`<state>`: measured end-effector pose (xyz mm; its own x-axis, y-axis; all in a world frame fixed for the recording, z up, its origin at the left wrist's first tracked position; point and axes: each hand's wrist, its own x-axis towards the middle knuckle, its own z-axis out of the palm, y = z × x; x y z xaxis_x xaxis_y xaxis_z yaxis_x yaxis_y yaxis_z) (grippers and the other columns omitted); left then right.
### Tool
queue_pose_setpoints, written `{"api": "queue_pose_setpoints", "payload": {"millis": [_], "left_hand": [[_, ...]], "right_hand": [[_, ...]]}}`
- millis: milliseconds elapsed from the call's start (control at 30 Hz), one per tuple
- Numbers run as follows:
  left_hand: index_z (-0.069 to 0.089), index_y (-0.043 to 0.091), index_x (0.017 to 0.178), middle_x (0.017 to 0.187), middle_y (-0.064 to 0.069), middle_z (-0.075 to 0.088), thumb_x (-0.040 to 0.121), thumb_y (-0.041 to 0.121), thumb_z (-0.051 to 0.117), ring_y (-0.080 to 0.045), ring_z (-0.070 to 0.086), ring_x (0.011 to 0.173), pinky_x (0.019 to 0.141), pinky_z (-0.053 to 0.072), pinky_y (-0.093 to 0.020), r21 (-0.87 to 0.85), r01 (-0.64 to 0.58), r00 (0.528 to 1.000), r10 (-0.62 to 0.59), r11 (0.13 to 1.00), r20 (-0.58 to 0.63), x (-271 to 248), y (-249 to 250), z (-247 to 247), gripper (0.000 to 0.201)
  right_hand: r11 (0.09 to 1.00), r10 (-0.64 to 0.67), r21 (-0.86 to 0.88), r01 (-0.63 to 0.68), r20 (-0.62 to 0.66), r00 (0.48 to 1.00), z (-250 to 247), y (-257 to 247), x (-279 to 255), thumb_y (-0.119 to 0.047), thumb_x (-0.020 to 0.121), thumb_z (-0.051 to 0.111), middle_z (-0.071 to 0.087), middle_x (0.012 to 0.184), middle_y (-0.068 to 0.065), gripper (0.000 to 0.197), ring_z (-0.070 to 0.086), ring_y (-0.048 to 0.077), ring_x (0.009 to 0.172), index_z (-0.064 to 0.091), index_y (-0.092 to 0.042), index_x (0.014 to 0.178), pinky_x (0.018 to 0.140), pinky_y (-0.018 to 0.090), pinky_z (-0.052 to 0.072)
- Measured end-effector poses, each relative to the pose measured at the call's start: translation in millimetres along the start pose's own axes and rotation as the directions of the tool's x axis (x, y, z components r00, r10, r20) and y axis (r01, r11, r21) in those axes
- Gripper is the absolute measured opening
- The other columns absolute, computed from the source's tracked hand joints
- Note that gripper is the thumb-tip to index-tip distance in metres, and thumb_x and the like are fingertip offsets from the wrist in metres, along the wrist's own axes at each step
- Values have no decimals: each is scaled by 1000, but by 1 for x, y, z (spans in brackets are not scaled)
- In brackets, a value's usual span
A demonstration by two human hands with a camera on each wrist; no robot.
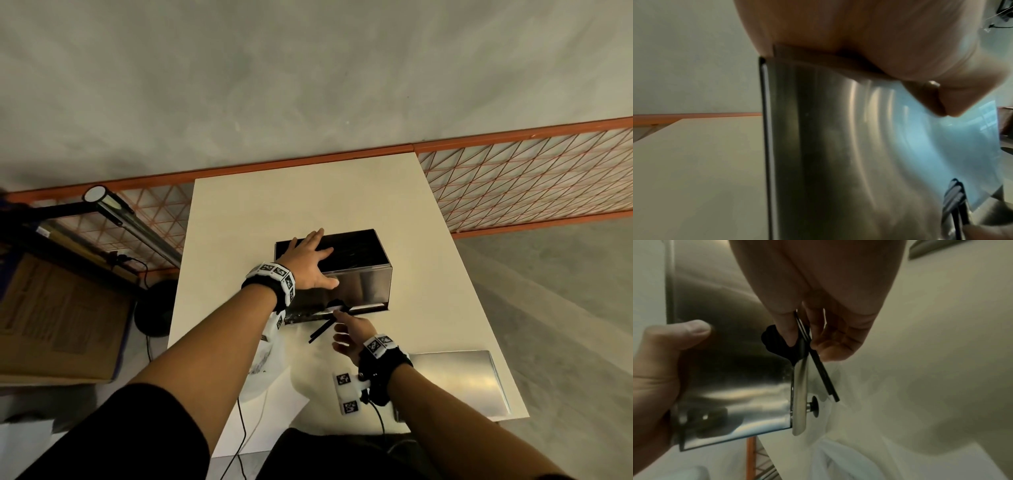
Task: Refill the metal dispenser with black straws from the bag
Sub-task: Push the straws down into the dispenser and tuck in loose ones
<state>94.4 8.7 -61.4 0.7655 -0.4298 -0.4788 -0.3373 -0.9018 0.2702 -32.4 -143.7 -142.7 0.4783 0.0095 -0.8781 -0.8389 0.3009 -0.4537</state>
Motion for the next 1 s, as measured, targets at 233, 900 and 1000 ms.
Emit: {"api": "queue_pose_setpoints", "payload": {"millis": [233,900,1000], "left_hand": [[25,28,162,171,-3,-17,86,69,63,-18,-14,157,127,-7,-51,-26,-1,1000,1,1000,-13,1,-2,0,94],[30,27,161,172,-2,-11,84,68,66,-18,-9,158,127,-6,-50,-30,3,998,-5,1000,-70,1,-1,6,94],[30,26,160,172,-2,-10,83,68,67,-18,-9,158,127,-5,-50,-28,-4,996,2,1000,-88,-1,0,8,95]], "right_hand": [[999,-15,47,17,-56,998,9,2,4,-16,94,65,58,81,10,16,54,23,69,65,0,97,57,33,50],[814,333,-570,-117,291,897,17,40,-20,-10,86,67,74,85,16,18,71,28,72,69,2,100,72,38,60],[702,402,-712,-25,368,839,16,43,-25,-12,85,68,74,89,19,32,72,30,77,66,9,109,72,37,61]]}}
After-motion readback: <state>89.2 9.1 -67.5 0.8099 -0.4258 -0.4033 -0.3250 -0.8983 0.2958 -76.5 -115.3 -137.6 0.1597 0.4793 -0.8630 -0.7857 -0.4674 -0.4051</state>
